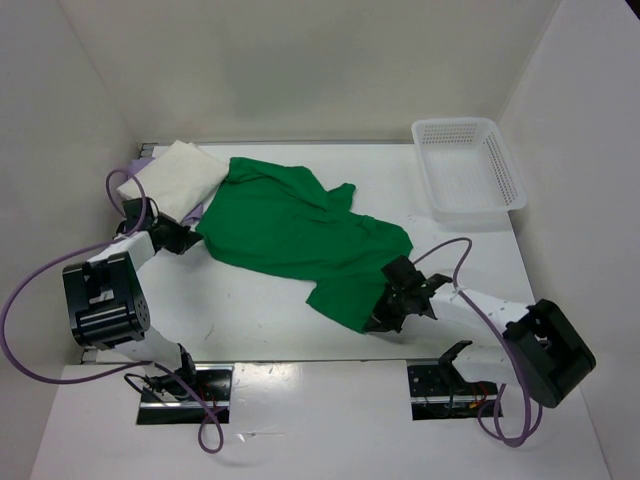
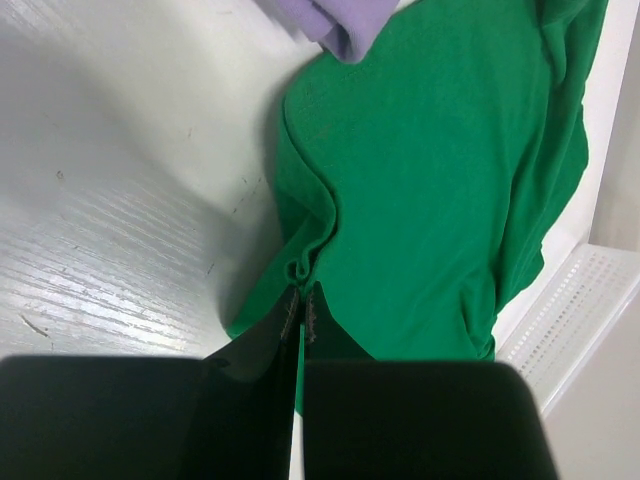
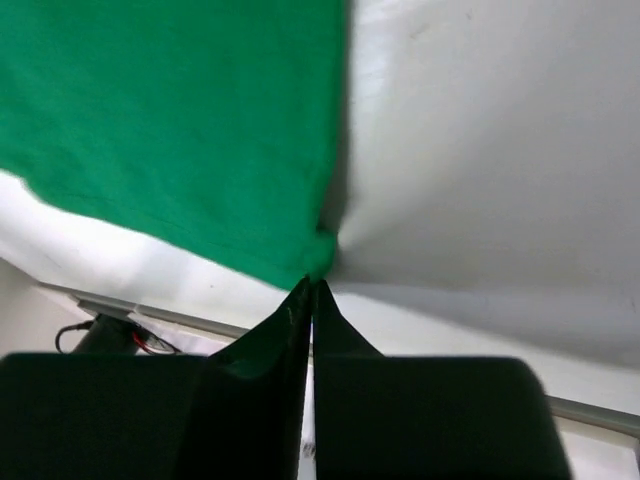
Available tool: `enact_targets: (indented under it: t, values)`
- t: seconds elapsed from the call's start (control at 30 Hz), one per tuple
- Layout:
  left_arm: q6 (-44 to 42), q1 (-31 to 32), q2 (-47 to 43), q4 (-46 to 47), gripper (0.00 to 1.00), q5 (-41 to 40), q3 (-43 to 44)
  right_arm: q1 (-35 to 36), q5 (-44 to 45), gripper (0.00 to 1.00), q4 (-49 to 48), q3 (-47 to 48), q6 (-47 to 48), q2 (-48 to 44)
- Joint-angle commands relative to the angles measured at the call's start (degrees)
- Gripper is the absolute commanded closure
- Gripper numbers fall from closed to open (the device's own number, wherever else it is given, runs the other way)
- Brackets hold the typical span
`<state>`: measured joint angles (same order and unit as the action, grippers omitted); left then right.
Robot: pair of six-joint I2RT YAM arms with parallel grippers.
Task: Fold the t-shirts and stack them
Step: Flatten out the tshirt
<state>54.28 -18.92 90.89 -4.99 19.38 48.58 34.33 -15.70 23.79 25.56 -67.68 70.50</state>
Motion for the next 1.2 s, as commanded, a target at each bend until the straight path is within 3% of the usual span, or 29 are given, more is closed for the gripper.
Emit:
enact_targets:
  t: [0.0,0.17,0.27,0.37,0.43,0.53,0.57,0.63,0.73,0.9,1.03,1.17]
  values:
    - [-0.4,0.2,-3.2,0.1,1.0,0.0,-0.3,0.6,5.8,0.98,1.7,0.9,-1.4,-5.1]
    - [0.3,3.0,-6.3,-2.0,1.0,1.2,3.2,-3.1,11.2,1.0,12.0,18.1,7.2,-6.3]
    - [0.3,5.5,-8.2,-4.7,1.0,0.7,11.1,-7.9,15.5,1.0,19.0,35.2,17.5,-4.1]
    - [-0.3,6.3,-10.4,-7.2,1.0,0.7,23.6,-14.4,18.2,1.0,25.5,60.1,28.3,0.2]
    - [-0.3,6.3,-10.4,-8.4,1.0,1.6,30.9,-15.2,22.5,1.0,28.7,71.6,34.4,4.5]
    - [3.2,1.9,-10.4,-8.4,1.0,5.8,45.7,-15.2,26.9,1.0,35.5,101.9,38.9,12.5]
    - [3.8,1.9,-10.4,-8.4,1.0,6.5,45.7,-13.7,28.2,1.0,35.5,106.4,38.9,13.6]
    - [5.0,-0.4,-10.4,-9.5,1.0,7.1,53.8,-13.1,28.3,1.0,34.8,116.1,38.9,16.2]
    - [5.8,-3.0,-9.9,-11.3,1.0,8.7,62.4,-13.1,28.3,1.0,32.4,124.7,40.1,17.3]
    - [7.9,-3.5,-9.2,-11.5,1.0,8.5,66.8,-13.1,30.7,1.0,25.4,133.0,43.1,17.8]
    - [7.2,-3.5,-8.5,-10.8,1.0,6.8,62.2,-13.1,36.6,1.0,16.9,125.2,48.2,19.1]
    - [5.1,-1.5,-8.0,-8.4,1.0,2.9,52.9,-13.1,38.6,1.0,16.0,131.5,53.4,29.1]
